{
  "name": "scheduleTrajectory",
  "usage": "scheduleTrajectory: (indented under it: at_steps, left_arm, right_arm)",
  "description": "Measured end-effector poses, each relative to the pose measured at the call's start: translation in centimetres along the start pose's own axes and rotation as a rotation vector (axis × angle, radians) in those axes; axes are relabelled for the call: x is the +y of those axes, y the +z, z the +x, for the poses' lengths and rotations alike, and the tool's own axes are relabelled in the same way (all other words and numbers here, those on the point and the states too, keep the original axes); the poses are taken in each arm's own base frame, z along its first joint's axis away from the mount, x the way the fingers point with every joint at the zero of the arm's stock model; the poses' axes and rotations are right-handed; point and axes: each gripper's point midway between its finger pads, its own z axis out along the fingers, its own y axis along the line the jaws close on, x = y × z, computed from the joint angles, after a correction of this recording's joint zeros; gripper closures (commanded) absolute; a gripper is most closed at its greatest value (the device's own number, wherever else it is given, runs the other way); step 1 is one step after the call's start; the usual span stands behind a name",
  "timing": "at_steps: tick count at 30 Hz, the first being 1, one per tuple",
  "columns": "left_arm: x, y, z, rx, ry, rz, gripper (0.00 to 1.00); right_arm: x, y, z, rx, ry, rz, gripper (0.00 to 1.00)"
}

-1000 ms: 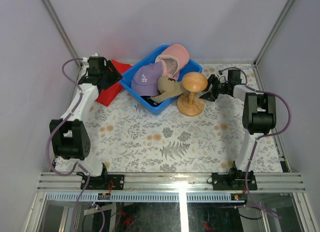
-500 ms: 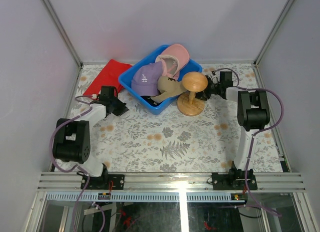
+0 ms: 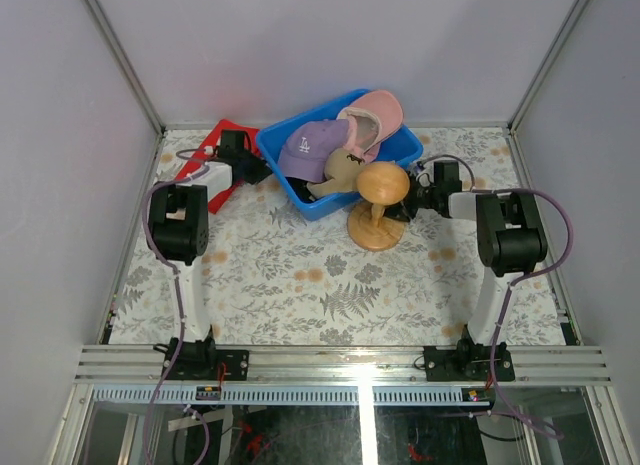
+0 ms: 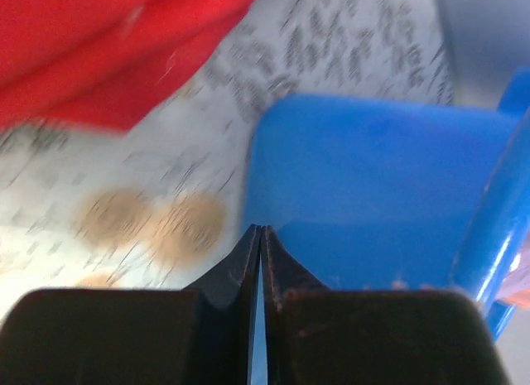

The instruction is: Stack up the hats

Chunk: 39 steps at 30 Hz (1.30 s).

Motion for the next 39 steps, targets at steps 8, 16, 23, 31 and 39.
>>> scheduleTrajectory:
  at_steps: [8, 16, 23, 31, 39]
  left_arm:
    - [-5.4, 5.8, -4.4, -0.03, -0.009, 0.114, 0.97]
    - [-6.7, 5.5, -6.1, -0.019, 0.005, 0.165, 0.78]
    - [-4.0, -5.9, -3.7, -0.043, 0.072, 0.127, 0.93]
    - [-1.7, -12.8, 7.3, 0.041, 0.16, 0.18, 1.0]
    - [-1.9, -10.1, 13.7, 0.174, 0.161, 0.159, 1.0]
  right_arm:
    - [0.6, 0.4, 3.9, 0.056, -0.015, 0.026, 0.41]
    - [1.2, 0.2, 5.5, 0.095, -0.05, 0.073, 0.39]
    - [0.7, -0.1, 5.2, 0.073, -0.053, 0.127, 0.42]
    - [0.4, -0.3, 3.8, 0.023, -0.061, 0.199, 0.68]
    - [4.1, -2.8, 0.8, -0.117, -0.251, 0.237, 0.61]
